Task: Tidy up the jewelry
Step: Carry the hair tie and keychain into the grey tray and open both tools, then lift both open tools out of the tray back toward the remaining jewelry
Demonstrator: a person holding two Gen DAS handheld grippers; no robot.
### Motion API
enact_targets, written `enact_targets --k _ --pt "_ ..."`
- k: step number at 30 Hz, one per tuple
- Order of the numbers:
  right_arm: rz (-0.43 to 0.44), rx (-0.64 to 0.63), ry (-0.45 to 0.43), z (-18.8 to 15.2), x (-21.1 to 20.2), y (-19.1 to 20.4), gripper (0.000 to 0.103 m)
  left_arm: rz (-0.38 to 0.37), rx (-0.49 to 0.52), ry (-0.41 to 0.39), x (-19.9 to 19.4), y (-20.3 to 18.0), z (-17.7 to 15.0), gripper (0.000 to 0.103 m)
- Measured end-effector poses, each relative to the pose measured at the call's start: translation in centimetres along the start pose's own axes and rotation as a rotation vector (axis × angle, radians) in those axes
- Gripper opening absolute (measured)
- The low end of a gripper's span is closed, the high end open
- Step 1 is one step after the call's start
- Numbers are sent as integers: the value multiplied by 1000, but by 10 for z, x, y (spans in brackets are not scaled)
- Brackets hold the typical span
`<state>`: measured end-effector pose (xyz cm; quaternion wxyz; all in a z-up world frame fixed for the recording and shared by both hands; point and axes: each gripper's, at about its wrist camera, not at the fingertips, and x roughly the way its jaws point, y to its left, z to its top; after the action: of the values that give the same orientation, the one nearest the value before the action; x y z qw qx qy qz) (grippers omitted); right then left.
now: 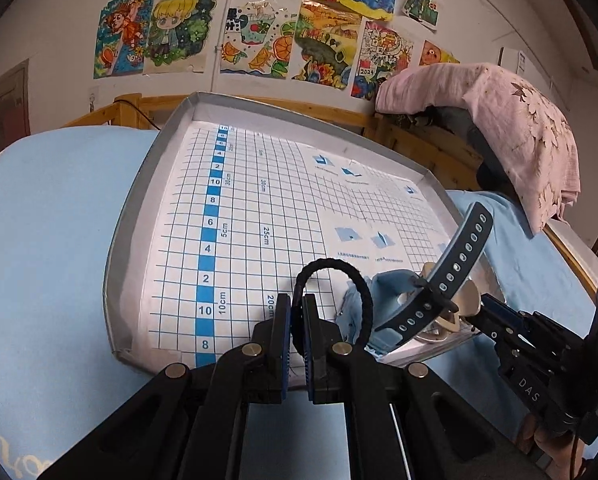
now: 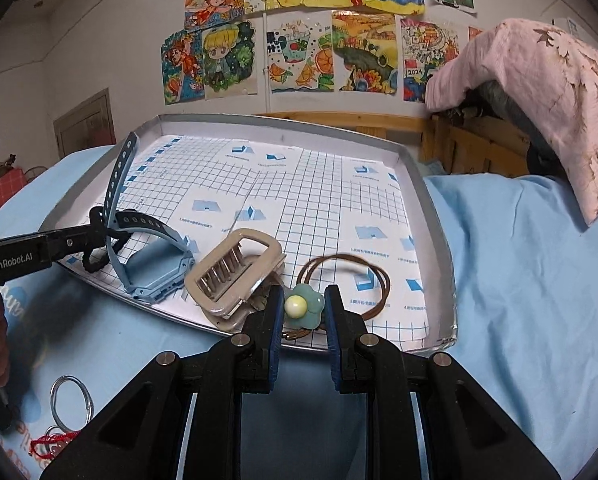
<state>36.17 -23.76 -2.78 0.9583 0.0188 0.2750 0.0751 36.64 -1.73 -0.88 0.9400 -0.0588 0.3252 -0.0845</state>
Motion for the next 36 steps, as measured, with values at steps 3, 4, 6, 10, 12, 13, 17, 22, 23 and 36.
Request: enact_targets --k 3,4,6,10,12,13,17,22,23,36 --pt "2 6 5 -2 -1 0 23 -1 -3 2 -2 1 0 7" --pt "-2 9 1 -1 -2 -1 33 -2 -4 0 -3 1 -1 10" --pt "-11 20 -13 -1 -5 -4 44 -15 -8 -4 -7 1 -1 23" --pt "-26 49 -50 0 -21 -8 45 -20 -31 -79 -27 1 -7 65" --pt "-34 58 -73 0 -31 -10 49 -25 -40 -96 -38 0 -10 65" --pt "-33 65 -93 0 -40 -10 55 -24 -44 -104 -43 0 -10 66" --pt "-26 82 -178 4 -72 -10 67 -14 -53 -174 -72 -2 -15 90" --pt "-3 66 -308 7 -125 -4 89 -11 -82 -304 -120 -4 -24 103" --pt "4 64 -326 7 -133 -3 91 -9 -76 -333 -132 -7 -27 103" --pt "38 -26 -469 -34 -239 33 100 54 -30 -508 -229 -23 -80 103"
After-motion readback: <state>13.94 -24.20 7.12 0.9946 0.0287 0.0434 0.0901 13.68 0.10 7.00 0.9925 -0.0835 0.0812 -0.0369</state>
